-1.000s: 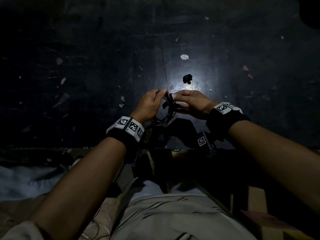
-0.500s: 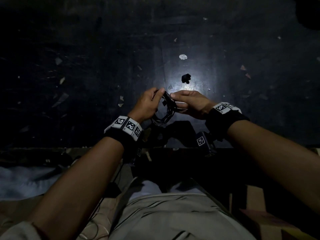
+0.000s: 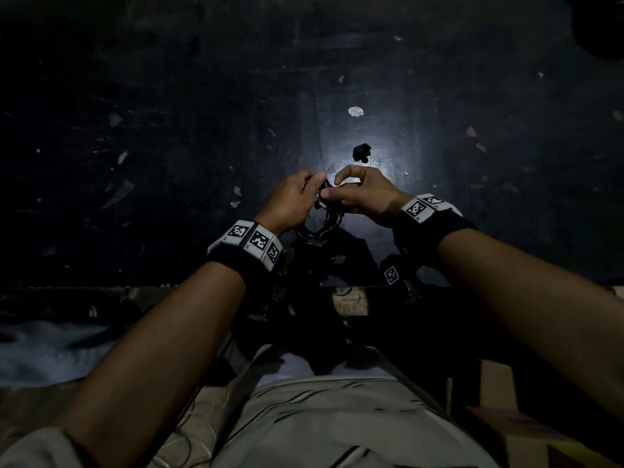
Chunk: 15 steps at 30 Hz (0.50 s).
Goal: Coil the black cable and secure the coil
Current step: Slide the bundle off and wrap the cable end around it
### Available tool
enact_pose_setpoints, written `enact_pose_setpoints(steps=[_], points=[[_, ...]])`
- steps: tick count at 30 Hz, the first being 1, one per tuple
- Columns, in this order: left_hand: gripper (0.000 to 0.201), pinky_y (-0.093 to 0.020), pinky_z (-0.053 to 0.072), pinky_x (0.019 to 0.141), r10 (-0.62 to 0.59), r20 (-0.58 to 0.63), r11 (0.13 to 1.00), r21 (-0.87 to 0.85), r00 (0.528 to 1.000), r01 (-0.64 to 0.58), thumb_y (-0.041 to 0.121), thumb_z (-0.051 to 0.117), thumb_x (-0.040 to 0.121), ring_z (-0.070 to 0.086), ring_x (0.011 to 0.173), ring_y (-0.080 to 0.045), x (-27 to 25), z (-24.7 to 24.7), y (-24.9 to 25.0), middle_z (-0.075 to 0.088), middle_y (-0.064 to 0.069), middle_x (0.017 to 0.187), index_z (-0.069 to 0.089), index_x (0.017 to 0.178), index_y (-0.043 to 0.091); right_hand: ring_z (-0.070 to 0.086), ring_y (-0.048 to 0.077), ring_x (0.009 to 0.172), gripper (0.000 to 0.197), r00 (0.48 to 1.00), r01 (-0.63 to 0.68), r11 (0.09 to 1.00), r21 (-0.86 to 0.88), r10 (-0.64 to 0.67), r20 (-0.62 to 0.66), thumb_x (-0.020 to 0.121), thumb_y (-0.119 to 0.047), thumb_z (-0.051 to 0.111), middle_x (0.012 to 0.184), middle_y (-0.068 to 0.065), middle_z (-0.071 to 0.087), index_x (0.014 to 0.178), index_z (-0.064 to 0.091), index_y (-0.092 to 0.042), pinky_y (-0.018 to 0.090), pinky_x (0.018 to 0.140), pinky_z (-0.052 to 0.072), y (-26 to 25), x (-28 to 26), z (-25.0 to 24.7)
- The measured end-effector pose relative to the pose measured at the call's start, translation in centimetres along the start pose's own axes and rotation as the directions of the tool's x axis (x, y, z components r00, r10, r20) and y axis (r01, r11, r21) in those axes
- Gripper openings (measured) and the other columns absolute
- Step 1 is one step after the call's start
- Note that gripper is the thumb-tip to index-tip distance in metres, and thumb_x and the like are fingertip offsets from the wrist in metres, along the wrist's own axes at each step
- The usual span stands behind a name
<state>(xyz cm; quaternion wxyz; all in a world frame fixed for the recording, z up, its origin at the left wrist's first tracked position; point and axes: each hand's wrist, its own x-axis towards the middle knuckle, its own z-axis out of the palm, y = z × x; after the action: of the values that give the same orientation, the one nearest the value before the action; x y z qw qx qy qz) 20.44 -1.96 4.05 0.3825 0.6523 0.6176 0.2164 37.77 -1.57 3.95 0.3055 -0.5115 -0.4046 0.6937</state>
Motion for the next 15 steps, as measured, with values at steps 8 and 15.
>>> enact_pose_setpoints(steps=[8, 15], points=[[0.038, -0.024, 0.041, 0.055, -0.063, 0.11, 0.992, -0.102, 0.992, 0.074, 0.039, 0.048, 0.101, 0.05, 0.058, -0.01, 0.6, -0.3, -0.6, 0.056, -0.002, 0.069, 0.058, 0.076, 0.012, 0.066, 0.008, 0.055, 0.033, 0.984, 0.125, 0.961, -0.246, -0.152, -0.09, 0.083, -0.002, 0.077, 0.078, 0.016, 0.069, 0.101, 0.051, -0.007, 0.018, 0.052, 0.048, 0.5, -0.2, -0.3], [0.025, -0.025, 0.048, 0.056, -0.055, 0.156, 0.994, -0.081, 0.986, 0.068, 0.037, 0.057, 0.097, 0.062, 0.06, -0.008, 1.9, 0.7, -1.2, 0.065, -0.001, 0.071, 0.062, 0.083, 0.016, 0.067, 0.034, 0.083, 0.049, 1.0, -0.011, 0.958, -0.286, 0.003, -0.029, 0.076, -0.003, 0.084, 0.099, 0.035, 0.07, 0.118, 0.058, 0.004, 0.048, 0.079, 0.056, -0.1, -1.1, -1.9]])
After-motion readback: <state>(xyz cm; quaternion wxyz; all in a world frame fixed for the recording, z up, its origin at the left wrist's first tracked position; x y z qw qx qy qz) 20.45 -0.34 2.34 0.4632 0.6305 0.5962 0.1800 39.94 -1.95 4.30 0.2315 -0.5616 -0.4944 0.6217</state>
